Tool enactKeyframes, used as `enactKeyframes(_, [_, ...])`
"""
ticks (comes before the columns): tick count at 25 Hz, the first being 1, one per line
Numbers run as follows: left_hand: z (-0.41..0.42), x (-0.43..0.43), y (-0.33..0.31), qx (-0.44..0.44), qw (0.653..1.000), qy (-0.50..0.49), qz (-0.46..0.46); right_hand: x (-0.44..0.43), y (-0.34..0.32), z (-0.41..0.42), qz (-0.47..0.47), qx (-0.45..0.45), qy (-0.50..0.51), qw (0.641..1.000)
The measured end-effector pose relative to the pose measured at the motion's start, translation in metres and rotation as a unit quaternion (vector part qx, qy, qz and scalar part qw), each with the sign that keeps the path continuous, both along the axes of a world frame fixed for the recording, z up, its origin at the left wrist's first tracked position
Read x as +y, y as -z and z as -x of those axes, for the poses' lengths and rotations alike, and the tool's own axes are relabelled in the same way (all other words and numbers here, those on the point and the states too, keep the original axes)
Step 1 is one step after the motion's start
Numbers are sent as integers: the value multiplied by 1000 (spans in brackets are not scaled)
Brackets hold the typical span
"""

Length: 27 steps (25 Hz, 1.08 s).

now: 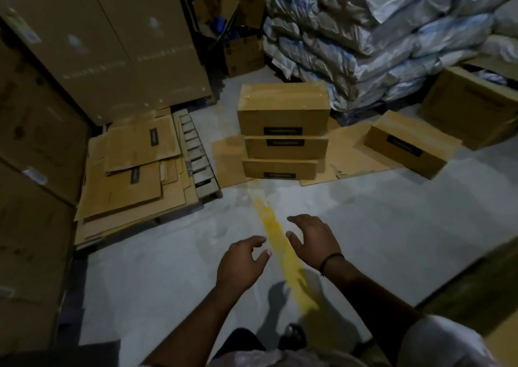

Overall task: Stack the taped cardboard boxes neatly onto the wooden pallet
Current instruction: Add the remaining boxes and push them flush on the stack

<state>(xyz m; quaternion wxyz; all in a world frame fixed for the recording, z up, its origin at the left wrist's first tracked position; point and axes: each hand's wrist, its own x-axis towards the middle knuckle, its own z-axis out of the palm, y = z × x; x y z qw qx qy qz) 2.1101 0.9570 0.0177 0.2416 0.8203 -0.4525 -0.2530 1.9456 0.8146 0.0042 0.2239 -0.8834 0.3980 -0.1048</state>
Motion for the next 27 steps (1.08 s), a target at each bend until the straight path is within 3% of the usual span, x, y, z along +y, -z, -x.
enactKeyframes(4, [-40,-74,7,21,1000,11,-11,-64,-1,-30,4,-11,18,1000])
enactKeyframes(13, [-150,-283,31,64,996,61,-1,-265,12,-121,1,54,68,996])
enactKeyframes(21, [-244,-433,32,107,990,92,-23,-404,3,-220,-22,39,108,993])
enactKeyframes(27, [-281,-539,47,147,986,71,-29,-517,16,-259,-16,47,45,998])
